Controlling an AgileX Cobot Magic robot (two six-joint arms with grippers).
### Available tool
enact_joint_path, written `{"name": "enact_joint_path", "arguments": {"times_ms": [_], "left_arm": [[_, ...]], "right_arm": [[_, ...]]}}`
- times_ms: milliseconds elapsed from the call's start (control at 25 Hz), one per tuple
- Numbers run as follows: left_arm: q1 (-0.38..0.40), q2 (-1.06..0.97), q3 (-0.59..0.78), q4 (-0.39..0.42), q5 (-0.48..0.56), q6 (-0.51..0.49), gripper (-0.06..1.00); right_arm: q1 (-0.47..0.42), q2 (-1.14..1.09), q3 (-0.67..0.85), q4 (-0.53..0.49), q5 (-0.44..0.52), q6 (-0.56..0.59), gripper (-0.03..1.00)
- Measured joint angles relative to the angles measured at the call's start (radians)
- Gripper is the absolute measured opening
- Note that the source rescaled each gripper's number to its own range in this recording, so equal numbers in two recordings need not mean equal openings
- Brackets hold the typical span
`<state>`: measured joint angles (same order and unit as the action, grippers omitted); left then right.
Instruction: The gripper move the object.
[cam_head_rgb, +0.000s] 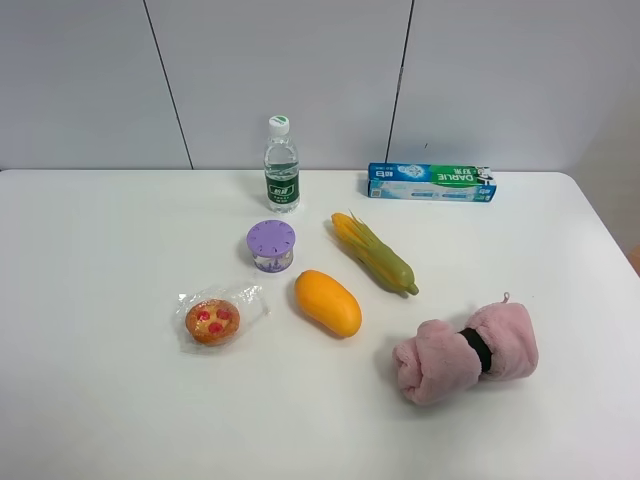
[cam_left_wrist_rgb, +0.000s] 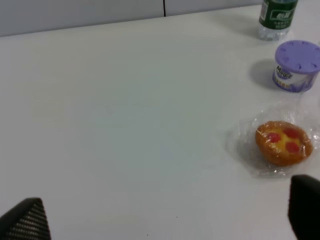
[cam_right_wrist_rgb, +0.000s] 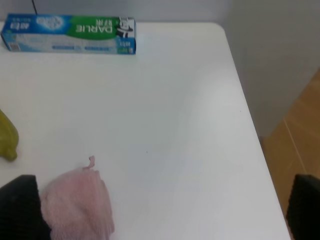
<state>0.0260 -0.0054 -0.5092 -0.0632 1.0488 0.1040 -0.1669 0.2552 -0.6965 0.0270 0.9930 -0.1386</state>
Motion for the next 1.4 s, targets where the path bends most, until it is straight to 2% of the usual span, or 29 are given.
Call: {"name": "enact_joint_path", "arguments": {"times_ms": [200,400,560,800,1080,1400], "left_arm": [[0.000,0.000,0.000,0.000,0.000,0.000,1.00],[0.000,0.000,0.000,0.000,0.000,0.000,1.00],[0.000,0.000,0.000,0.000,0.000,0.000,1.00],[0.000,0.000,0.000,0.000,0.000,0.000,1.00],[0.000,0.000,0.000,0.000,0.000,0.000,1.00],[0.000,0.000,0.000,0.000,0.000,0.000,1.00]], "right_arm": [[0.000,-0.147,0.096,0.054,-0.001,0.000,1.00],[0.000,-0.225,0.157,0.065,0.006,0.000,1.00],[0.018,-0.243,0.177,0.065,0.056,0.000,1.00],[0.059,-0.246,0.188,0.041,0.075,0.006,1.00],[0.059,-0.246,0.189,-0.027,0.075,0.108,1.00],[0.059,-0.246,0.195,-0.034,0.074,0.118,1.00]]}}
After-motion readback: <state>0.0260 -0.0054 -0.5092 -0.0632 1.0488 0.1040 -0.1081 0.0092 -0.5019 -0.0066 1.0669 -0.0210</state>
